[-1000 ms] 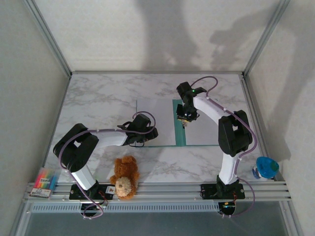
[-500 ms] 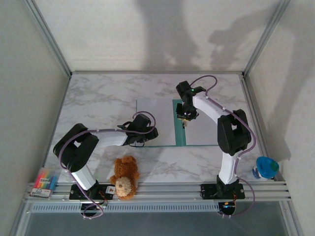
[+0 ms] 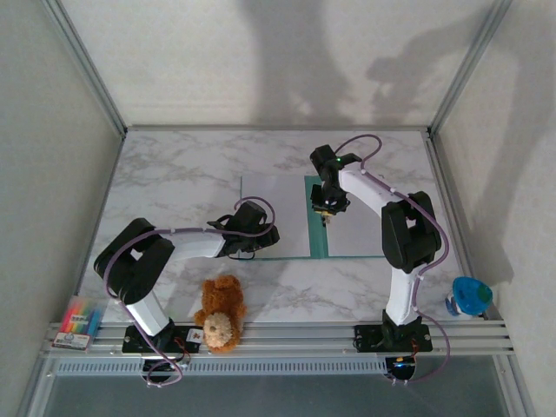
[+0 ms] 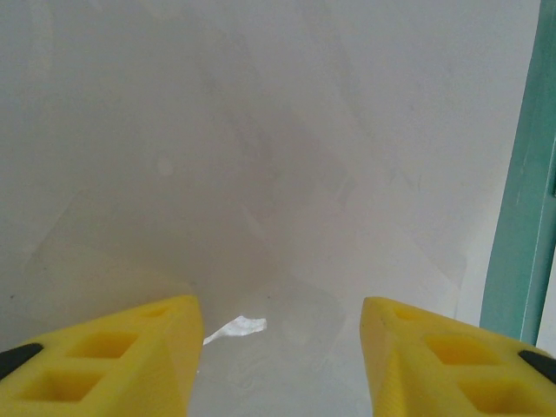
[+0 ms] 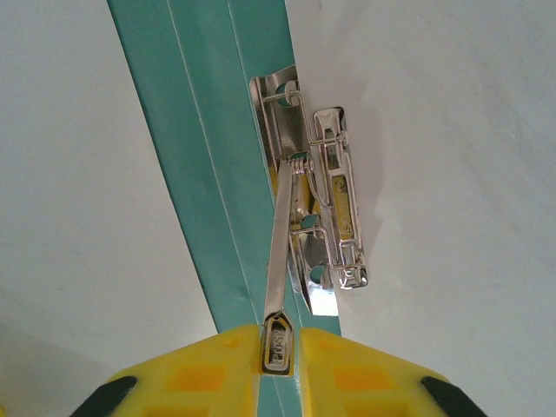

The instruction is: Put the files into the folder

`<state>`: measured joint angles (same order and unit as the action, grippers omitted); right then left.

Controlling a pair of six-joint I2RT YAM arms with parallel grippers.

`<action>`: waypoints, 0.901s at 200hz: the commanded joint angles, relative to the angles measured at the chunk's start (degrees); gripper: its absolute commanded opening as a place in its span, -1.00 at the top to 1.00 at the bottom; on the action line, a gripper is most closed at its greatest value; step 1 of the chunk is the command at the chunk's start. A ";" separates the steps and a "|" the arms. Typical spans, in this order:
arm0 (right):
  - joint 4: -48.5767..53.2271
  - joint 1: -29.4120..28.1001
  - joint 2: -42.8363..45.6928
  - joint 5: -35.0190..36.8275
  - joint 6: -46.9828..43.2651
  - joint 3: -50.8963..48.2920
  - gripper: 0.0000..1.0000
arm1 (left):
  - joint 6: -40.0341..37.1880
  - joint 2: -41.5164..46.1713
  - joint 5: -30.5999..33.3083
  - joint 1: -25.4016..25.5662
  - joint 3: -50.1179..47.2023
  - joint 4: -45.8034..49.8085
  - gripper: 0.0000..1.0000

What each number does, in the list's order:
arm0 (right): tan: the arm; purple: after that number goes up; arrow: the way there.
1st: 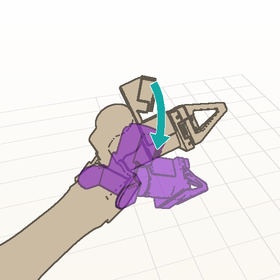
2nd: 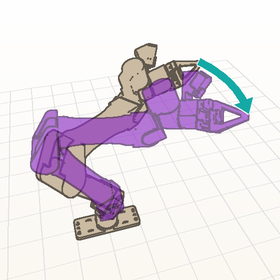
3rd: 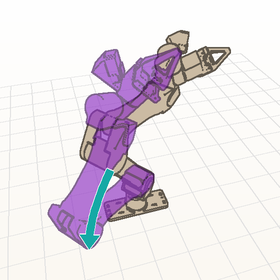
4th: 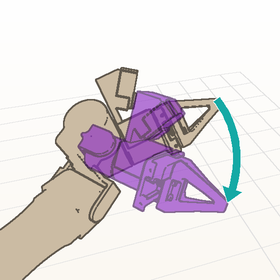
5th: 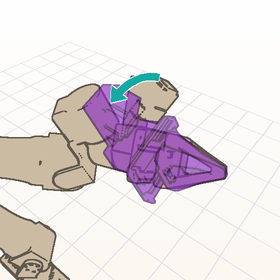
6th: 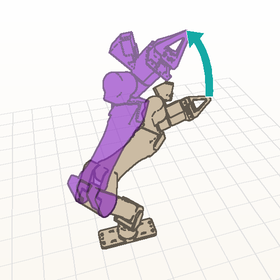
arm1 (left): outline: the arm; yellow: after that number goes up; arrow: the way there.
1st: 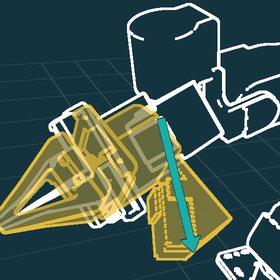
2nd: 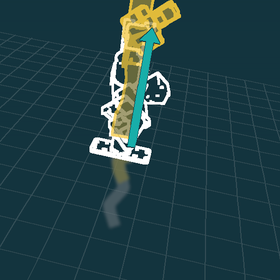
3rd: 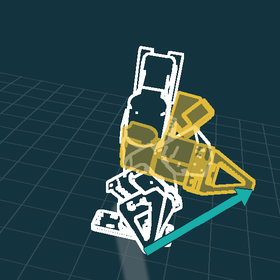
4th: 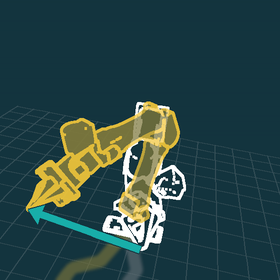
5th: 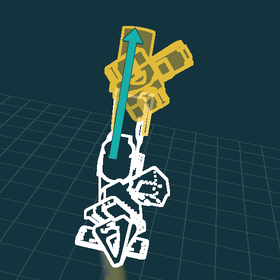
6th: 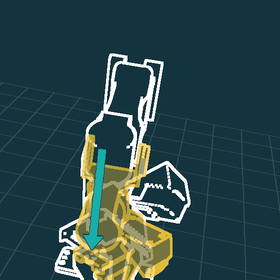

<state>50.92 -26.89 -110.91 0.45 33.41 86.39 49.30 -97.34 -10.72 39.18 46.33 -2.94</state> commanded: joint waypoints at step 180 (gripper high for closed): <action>3.00 -0.59 -0.62 0.88 -1.24 1.83 0.67 | -0.78 -2.95 0.08 0.28 -1.14 4.07 -0.09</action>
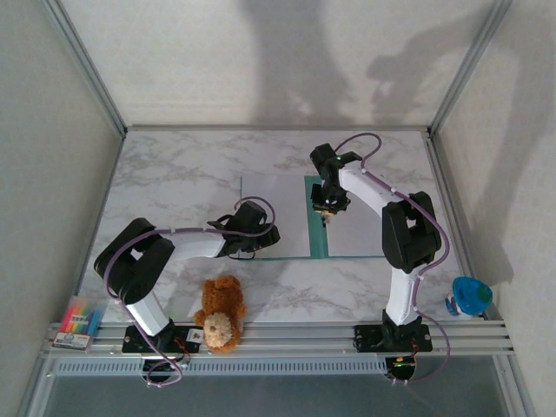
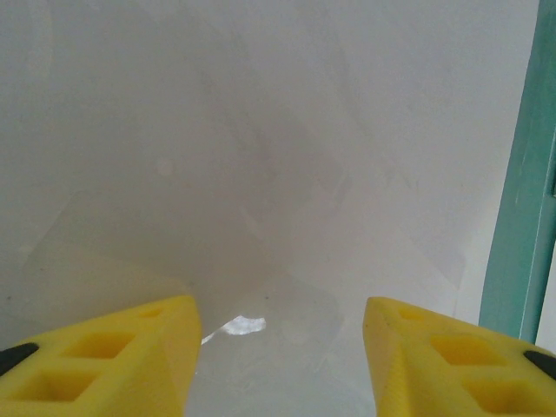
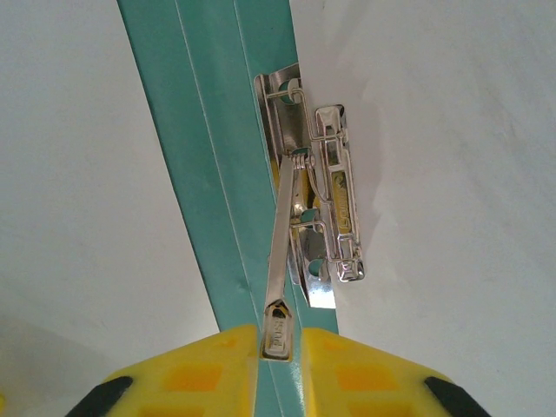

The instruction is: Put the files into the folder

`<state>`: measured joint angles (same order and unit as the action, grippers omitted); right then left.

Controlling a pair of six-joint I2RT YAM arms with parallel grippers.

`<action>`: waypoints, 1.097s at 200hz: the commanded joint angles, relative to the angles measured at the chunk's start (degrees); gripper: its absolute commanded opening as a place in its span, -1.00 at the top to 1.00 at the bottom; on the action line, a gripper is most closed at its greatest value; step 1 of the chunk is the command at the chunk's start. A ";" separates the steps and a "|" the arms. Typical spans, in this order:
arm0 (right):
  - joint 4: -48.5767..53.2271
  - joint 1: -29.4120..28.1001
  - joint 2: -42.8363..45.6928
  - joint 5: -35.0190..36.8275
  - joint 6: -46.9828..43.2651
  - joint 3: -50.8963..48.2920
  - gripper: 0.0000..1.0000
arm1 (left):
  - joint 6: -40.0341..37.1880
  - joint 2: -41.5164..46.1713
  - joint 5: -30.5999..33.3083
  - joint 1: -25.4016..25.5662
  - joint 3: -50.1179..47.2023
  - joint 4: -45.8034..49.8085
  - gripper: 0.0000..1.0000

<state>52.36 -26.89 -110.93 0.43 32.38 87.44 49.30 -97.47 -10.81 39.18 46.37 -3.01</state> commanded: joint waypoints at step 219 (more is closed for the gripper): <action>4.29 -1.56 -1.05 2.50 -5.84 -1.39 0.72 | -0.98 -2.99 0.31 0.28 -0.84 5.42 -0.12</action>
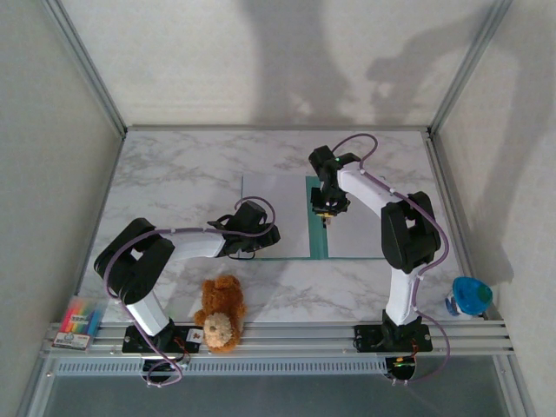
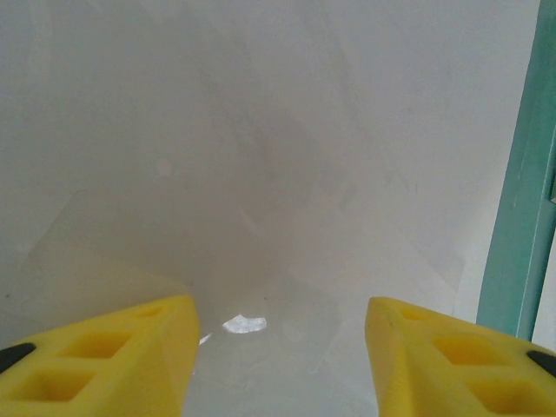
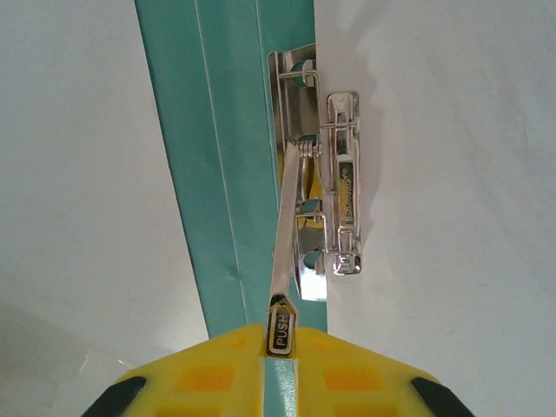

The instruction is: Put the files into the folder

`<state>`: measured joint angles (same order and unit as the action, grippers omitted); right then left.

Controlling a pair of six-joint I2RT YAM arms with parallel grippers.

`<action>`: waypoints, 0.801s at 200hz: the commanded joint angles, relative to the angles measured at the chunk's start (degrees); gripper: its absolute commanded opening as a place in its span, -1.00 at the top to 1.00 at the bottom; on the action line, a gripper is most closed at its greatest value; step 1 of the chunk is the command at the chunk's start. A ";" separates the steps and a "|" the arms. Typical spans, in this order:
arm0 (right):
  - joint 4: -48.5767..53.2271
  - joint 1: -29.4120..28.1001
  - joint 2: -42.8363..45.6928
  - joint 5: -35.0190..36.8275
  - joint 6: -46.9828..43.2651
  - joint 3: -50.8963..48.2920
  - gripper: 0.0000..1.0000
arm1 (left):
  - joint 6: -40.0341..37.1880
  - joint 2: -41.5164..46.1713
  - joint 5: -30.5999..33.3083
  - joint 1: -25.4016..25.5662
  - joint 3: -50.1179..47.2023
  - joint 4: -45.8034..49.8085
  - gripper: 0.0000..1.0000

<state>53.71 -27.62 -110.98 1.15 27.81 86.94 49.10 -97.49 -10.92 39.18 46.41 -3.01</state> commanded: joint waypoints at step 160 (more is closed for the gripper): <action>1.28 -0.93 0.42 6.00 -2.60 -6.74 0.81 | -1.51 -4.81 0.85 0.27 1.39 7.87 -0.12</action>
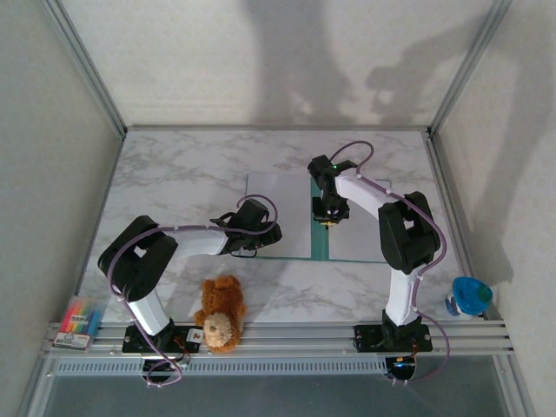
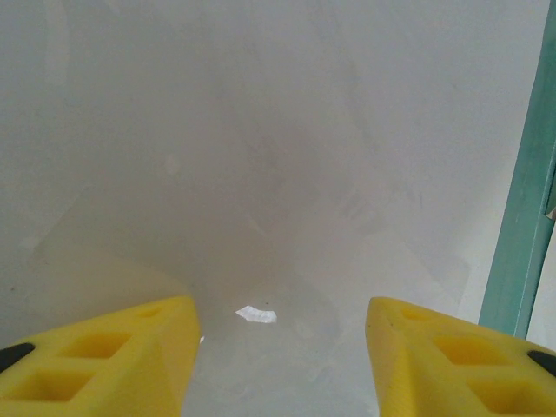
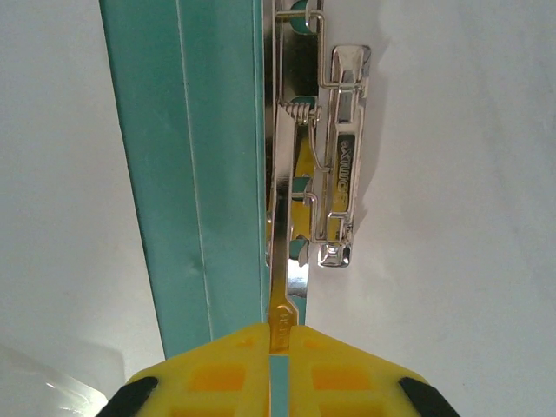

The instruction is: Put the files into the folder

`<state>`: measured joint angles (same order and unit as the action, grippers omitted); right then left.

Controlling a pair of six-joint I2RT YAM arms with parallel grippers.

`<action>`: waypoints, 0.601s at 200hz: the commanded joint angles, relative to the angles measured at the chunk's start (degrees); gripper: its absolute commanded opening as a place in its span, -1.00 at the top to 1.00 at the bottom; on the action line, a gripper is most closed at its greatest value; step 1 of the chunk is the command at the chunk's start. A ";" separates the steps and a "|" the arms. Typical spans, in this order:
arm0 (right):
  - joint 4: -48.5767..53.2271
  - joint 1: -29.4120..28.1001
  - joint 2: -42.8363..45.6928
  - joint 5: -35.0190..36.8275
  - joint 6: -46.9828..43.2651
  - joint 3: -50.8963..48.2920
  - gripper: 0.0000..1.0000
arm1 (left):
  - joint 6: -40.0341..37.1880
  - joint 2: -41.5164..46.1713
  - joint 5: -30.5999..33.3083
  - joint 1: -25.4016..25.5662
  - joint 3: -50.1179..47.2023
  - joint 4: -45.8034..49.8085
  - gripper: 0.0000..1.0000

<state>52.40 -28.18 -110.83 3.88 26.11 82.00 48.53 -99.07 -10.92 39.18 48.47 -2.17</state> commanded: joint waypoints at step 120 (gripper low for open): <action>1.59 -0.43 -1.56 5.73 -0.99 -4.09 0.89 | -0.97 -3.96 0.81 0.28 -0.65 7.46 -0.10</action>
<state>51.62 -28.82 -110.83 6.22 25.43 80.12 48.01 -99.68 -10.92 39.20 49.23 -1.72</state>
